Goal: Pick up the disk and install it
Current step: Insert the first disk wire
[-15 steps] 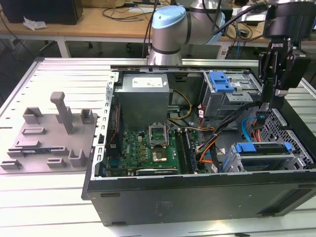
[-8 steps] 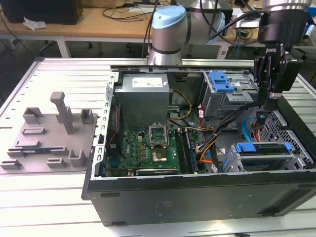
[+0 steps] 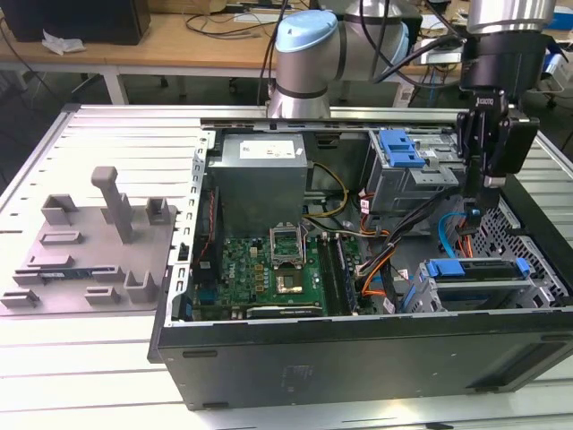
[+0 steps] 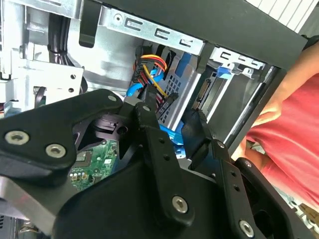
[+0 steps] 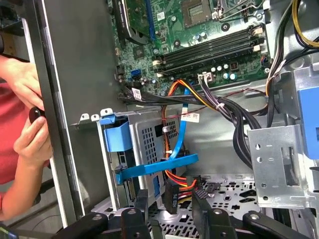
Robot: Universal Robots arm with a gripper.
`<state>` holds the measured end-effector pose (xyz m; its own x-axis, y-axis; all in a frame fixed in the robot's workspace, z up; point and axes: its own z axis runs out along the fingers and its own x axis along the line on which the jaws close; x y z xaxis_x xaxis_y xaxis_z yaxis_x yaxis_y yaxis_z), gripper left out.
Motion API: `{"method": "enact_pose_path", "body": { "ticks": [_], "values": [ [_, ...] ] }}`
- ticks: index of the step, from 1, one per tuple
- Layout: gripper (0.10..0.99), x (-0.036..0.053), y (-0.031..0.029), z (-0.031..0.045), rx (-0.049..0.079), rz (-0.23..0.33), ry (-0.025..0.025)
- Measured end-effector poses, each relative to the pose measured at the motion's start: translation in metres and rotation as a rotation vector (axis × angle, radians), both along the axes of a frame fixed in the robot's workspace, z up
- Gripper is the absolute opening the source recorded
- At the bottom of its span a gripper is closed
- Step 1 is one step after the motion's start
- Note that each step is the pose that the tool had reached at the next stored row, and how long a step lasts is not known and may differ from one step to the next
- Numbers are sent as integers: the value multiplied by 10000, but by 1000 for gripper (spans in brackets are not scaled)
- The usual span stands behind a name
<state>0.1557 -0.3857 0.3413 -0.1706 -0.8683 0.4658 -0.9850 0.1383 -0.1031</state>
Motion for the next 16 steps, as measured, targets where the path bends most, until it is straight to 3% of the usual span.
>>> {"method": "enact_pose_path", "body": {
  "ticks": [4, 5, 6, 8, 12, 16],
  "values": [
    [475, -19, 0, -17, -124, 7, -9],
    [475, -22, 1, -25, -245, 13, -10],
    [475, -22, 11, -34, -477, 28, -10],
    [475, -23, 52, -48, -618, 42, -10],
    [475, -28, 157, -88, -702, 61, -10],
    [475, -30, 161, -98, -710, 60, -10]
  ]
}}
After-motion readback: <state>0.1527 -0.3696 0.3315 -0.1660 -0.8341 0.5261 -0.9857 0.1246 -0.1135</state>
